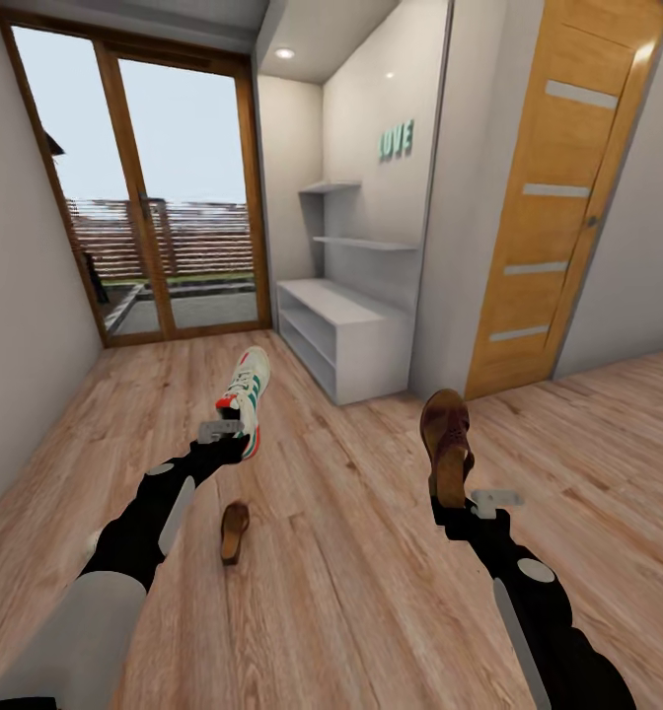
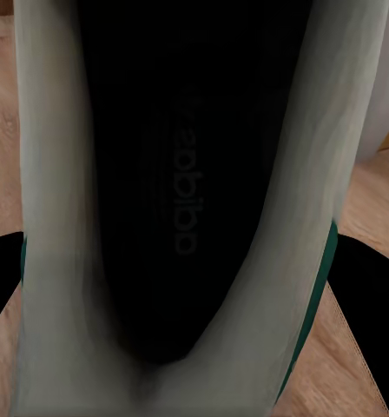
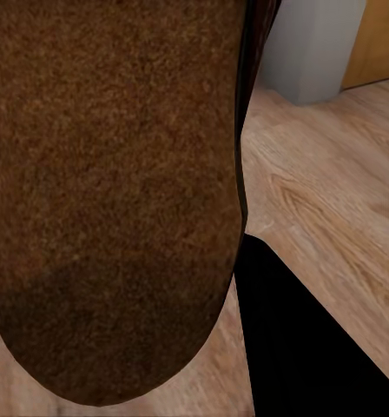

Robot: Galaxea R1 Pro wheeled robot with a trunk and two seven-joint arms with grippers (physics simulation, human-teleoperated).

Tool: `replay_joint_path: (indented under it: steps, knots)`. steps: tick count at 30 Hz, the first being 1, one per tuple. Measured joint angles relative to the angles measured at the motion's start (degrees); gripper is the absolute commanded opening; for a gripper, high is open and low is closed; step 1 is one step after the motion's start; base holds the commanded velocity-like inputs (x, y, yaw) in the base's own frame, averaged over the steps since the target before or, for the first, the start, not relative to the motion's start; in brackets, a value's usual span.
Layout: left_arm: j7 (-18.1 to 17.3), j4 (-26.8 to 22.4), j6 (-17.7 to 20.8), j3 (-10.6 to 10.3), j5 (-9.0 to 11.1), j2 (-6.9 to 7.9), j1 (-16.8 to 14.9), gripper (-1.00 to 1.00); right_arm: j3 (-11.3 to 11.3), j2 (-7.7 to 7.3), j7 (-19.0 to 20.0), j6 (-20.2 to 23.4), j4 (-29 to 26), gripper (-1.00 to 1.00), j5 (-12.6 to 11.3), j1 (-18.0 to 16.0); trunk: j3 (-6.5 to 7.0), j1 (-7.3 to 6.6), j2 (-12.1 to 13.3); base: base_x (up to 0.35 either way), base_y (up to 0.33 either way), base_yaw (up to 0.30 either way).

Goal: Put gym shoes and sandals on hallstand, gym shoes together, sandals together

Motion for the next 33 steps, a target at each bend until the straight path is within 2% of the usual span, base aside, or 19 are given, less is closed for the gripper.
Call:
replay_joint_path:
  steps: [10, 20, 25, 29, 33]
  knots:
    - [0.00, -0.01, 0.00, 0.01, 0.01, 0.00, 0.00, -1.00, 0.01, 0.00, 0.00, 0.02, 0.01, -1.00, 0.00, 0.00, 0.94, 0.00, 0.00, 0.279, -0.216, 0.019]
    - [0.00, -0.02, 0.04, -0.01, -0.02, 0.01, 0.01, -1.00, 0.02, 0.00, 0.00, -0.01, 0.03, -1.00, 0.00, -0.01, 1.65, 0.00, 0.00, 0.286, -0.149, 0.190]
    - [0.00, 0.00, 0.05, 0.00, 0.00, 0.00, 0.00, -1.00, 0.00, 0.00, 0.00, 0.01, 0.03, -1.00, 0.28, 0.00, 1.72, 0.00, 0.00, 0.233, -0.100, 0.035]
    - [-0.05, -0.11, -1.19, -0.16, 0.11, -1.21, 1.30, -1.00, 1.26, -0.03, 0.07, -0.02, 0.00, -1.00, 0.45, 0.00, 1.72, 0.03, 0.00, 0.000, 0.000, 0.000]
    - [-0.04, -0.77, -1.36, -0.22, 0.11, -1.73, 2.60, -1.00, 0.44, -0.02, 0.04, -0.01, 0.00, -1.00, 0.55, 0.00, 1.72, 0.03, 0.01, 0.000, 0.000, 0.000]
